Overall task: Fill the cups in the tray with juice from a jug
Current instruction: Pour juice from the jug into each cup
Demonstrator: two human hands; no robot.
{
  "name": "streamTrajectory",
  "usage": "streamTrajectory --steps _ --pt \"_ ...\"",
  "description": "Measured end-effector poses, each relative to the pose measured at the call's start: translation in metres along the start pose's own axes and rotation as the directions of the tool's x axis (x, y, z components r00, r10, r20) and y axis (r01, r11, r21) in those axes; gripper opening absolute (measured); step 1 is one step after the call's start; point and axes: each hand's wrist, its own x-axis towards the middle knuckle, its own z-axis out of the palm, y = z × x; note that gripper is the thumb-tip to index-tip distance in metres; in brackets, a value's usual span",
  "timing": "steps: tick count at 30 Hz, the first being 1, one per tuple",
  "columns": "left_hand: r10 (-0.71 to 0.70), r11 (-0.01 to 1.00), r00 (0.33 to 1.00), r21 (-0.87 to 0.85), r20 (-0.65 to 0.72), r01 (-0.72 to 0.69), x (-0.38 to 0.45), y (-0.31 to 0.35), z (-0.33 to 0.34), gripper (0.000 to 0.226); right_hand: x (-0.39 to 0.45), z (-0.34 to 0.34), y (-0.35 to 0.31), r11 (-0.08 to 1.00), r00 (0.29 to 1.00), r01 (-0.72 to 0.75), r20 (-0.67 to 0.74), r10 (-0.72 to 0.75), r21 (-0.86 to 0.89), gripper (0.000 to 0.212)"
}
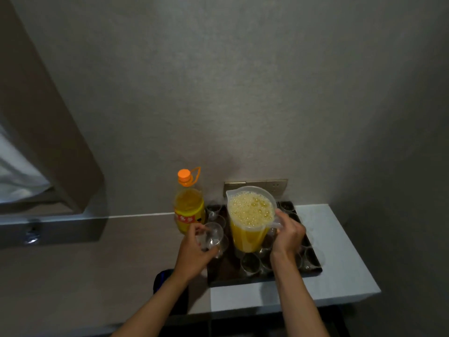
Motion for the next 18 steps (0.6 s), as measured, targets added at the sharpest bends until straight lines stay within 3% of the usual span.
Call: streamTrajectory --steps 6,18 --pt "0.034 0.987 0.988 -0.149 -0.148 -0.056 0.022 0.032 -0.014 0.061 -0.009 0.014 -0.021 0.998 0.998 0.051 0.035 -0.049 -0.032 0.028" --pt "0.041 0.932 0.975 -0.343 -0.219 -0.116 0.025 0.056 -0.029 0.063 -0.019 0.028 -0.062 0.994 0.988 0.1 0.124 -0.093 -0.052 0.029"
